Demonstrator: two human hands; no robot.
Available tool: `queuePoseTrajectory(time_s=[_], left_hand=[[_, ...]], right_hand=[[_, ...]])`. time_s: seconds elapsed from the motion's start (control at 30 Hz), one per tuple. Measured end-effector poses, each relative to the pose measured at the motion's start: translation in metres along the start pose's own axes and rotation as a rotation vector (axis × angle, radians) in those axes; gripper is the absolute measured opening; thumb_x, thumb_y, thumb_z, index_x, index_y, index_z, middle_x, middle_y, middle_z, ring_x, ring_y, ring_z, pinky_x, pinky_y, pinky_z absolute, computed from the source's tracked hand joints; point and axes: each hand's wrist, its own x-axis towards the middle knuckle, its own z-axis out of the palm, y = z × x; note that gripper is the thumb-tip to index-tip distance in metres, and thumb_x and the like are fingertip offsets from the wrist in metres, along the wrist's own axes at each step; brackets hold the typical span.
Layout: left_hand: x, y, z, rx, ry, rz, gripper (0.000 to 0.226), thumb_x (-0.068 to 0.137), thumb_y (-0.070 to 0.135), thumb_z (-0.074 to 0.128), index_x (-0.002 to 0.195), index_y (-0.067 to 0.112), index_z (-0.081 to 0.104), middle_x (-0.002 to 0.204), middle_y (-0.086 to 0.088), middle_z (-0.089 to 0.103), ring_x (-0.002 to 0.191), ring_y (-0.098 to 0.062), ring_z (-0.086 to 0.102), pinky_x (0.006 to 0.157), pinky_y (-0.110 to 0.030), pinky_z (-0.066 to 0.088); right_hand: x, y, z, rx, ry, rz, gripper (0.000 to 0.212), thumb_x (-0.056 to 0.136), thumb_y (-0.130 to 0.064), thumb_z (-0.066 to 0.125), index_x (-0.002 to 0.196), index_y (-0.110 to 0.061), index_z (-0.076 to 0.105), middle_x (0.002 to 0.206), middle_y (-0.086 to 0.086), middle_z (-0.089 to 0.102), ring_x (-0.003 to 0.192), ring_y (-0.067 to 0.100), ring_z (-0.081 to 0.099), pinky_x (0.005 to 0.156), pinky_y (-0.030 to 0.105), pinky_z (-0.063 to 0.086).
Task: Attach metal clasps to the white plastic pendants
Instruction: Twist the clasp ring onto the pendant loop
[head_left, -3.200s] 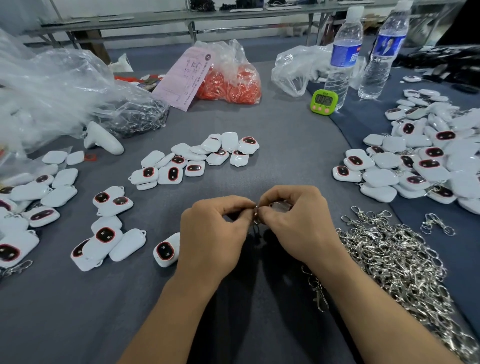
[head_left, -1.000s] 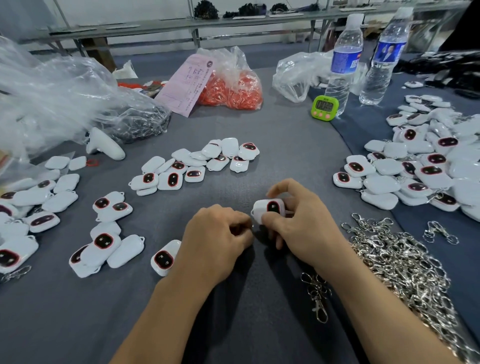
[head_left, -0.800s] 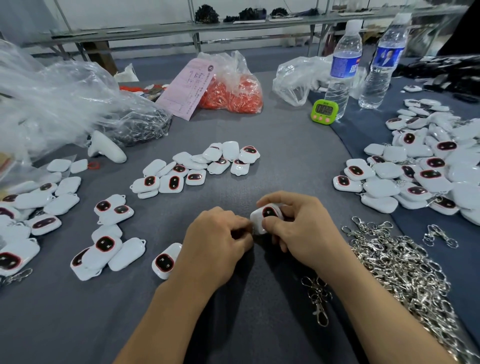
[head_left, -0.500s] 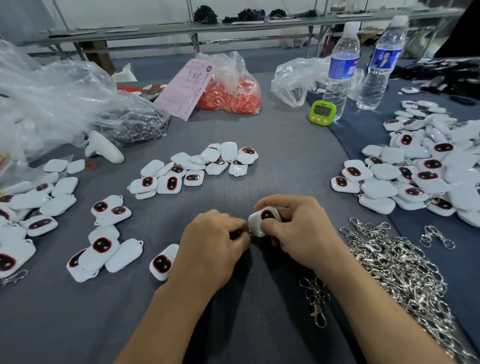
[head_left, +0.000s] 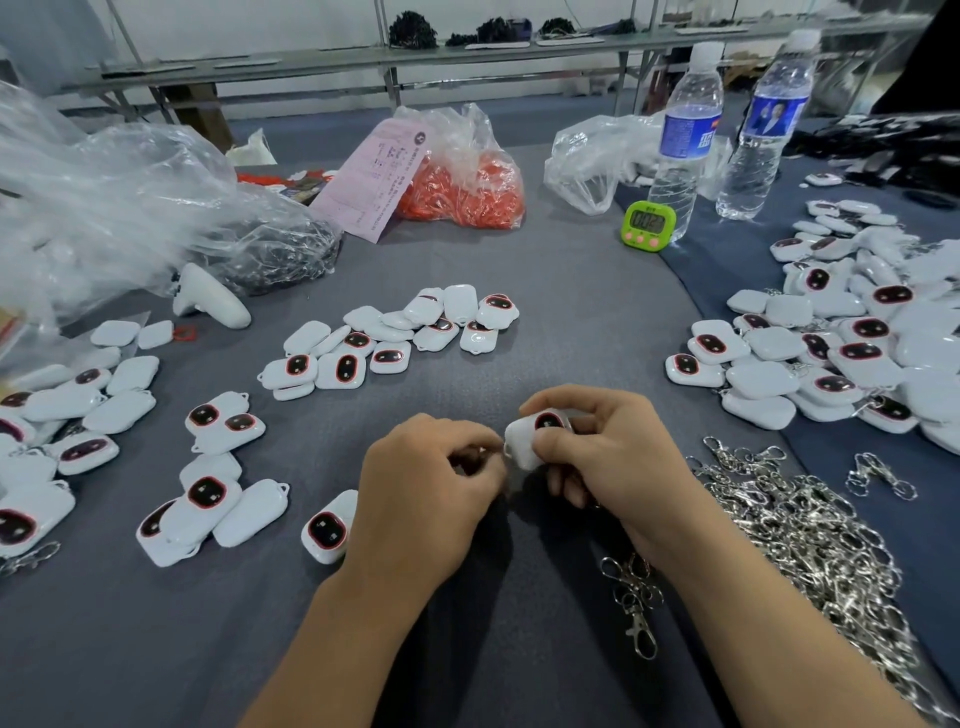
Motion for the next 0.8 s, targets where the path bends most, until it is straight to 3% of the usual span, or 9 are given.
queuePoseTrajectory(time_s=[0.1, 0.2, 0.4, 0.57, 0.63, 0.8], left_hand=[[-0.0001, -0.0004, -0.0015, -0.147, 0.013, -0.015, 0.026, 0.076, 0.026, 0.082, 0.092, 0.047, 0.077, 0.082, 0.025, 0.07, 0.085, 0.004, 0.063, 0.075, -0.007, 0.043], [0.0015, -0.0018, -0.0024, -0.203, -0.017, -0.028, 0.028, 0.079, 0.031, 0.083, 0.091, 0.054, 0.073, 0.086, 0.032, 0.069, 0.085, 0.005, 0.065, 0.074, -0.009, 0.045], [0.0046, -0.0038, -0.0008, -0.286, -0.097, -0.078, 0.016, 0.081, 0.029, 0.083, 0.074, 0.043, 0.077, 0.072, 0.025, 0.071, 0.067, 0.003, 0.065, 0.063, -0.007, 0.042], [0.0033, -0.0006, -0.0031, -0.201, -0.116, -0.011, 0.029, 0.08, 0.032, 0.083, 0.091, 0.054, 0.068, 0.074, 0.023, 0.069, 0.073, -0.006, 0.063, 0.064, -0.022, 0.047], [0.003, 0.0009, -0.0031, -0.163, -0.093, 0.009, 0.029, 0.08, 0.034, 0.083, 0.092, 0.055, 0.067, 0.075, 0.023, 0.068, 0.073, -0.006, 0.062, 0.062, -0.02, 0.045], [0.0066, 0.0051, -0.0007, -0.505, -0.161, -0.167, 0.018, 0.084, 0.021, 0.079, 0.078, 0.037, 0.079, 0.064, 0.008, 0.073, 0.058, 0.0, 0.063, 0.057, -0.01, 0.047]], right_hand=[[0.0003, -0.0046, -0.0025, 0.163, -0.025, 0.068, 0.024, 0.086, 0.007, 0.061, 0.084, -0.012, 0.076, 0.061, 0.016, 0.062, 0.043, 0.021, 0.045, 0.036, 0.023, 0.033], [0.0006, -0.0064, -0.0042, 0.217, -0.034, 0.124, 0.026, 0.089, 0.006, 0.059, 0.081, -0.011, 0.077, 0.063, 0.019, 0.06, 0.043, 0.021, 0.045, 0.035, 0.023, 0.031], [-0.0004, -0.0072, -0.0045, 0.249, -0.06, 0.137, 0.027, 0.09, 0.004, 0.059, 0.082, -0.014, 0.078, 0.068, 0.023, 0.059, 0.047, 0.024, 0.043, 0.036, 0.023, 0.03], [-0.0026, -0.007, -0.0031, 0.256, -0.052, 0.098, 0.025, 0.09, 0.005, 0.059, 0.086, -0.012, 0.077, 0.066, 0.018, 0.063, 0.043, 0.021, 0.047, 0.035, 0.022, 0.031], [-0.0027, -0.0074, -0.0025, 0.275, -0.049, 0.099, 0.025, 0.091, 0.006, 0.058, 0.087, -0.011, 0.076, 0.067, 0.016, 0.063, 0.043, 0.02, 0.047, 0.035, 0.022, 0.031], [-0.0027, -0.0113, -0.0027, 0.41, -0.074, 0.159, 0.02, 0.092, 0.005, 0.057, 0.095, -0.006, 0.074, 0.075, 0.018, 0.065, 0.044, 0.017, 0.049, 0.035, 0.022, 0.031]])
